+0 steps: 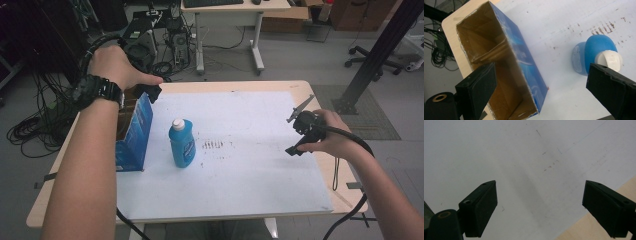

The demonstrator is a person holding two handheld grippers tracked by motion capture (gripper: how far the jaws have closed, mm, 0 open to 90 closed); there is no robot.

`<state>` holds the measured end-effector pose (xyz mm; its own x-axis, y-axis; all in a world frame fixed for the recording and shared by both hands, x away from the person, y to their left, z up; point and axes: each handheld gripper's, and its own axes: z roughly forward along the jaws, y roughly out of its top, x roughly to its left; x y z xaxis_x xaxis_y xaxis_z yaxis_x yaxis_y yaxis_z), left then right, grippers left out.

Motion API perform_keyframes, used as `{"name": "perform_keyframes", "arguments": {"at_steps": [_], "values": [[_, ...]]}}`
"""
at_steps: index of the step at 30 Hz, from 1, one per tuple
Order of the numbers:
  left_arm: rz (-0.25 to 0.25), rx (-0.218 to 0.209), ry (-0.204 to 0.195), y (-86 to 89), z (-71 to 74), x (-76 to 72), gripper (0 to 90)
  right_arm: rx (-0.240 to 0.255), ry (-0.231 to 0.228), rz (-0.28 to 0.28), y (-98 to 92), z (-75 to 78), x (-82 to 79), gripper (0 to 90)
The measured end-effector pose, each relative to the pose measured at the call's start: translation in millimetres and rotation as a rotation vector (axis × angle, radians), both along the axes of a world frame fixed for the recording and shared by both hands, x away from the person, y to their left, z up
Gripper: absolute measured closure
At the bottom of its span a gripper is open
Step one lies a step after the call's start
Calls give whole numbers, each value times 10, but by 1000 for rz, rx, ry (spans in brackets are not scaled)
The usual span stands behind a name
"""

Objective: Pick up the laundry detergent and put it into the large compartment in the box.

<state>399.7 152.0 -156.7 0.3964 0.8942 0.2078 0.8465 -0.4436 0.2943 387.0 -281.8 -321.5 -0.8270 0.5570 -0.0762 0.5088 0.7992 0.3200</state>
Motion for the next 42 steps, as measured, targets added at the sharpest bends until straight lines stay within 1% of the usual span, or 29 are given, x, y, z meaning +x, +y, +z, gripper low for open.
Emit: {"name": "perform_keyframes", "arguments": {"at_steps": [2,4,6,9,10,12,17,22,28,29,34,36,38,40,42], "values": [[3,3,2,-30,1,-8,102,3,0,0,-8,2,-6,128],[3,16,11,-84,11,-15,106,4,-3,1,-19,3,-7,129],[4,13,11,-109,13,-18,106,4,-3,1,-25,2,-7,129],[-10,19,14,-196,23,-25,108,4,2,-4,-46,-16,-7,129],[-10,19,14,-196,23,-25,110,4,2,-4,-46,-16,-7,129],[-14,16,21,-264,12,-32,110,5,5,-6,-62,-32,-9,129],[-18,11,25,-366,-9,-29,109,6,14,-11,-85,-55,-15,129],[-19,6,34,-432,-26,-41,109,16,10,-13,-100,-52,-18,129],[-27,6,38,-488,-53,-41,111,3,15,-18,-103,-71,-26,129],[-34,5,44,-507,-57,-42,115,-2,18,-20,-106,-75,-33,129],[-40,1,46,-568,-49,-55,118,-1,15,-22,-124,-54,-37,130],[-48,6,59,-586,-43,-60,116,-1,13,-23,-124,-38,-39,129],[-47,-1,49,-609,-43,-65,113,2,9,-21,-122,-24,-40,129],[-52,1,52,-614,-39,-66,113,5,10,-21,-120,-20,-40,129],[-56,-8,52,-634,-45,-67,113,3,12,-19,-115,-20,-47,129]]}}
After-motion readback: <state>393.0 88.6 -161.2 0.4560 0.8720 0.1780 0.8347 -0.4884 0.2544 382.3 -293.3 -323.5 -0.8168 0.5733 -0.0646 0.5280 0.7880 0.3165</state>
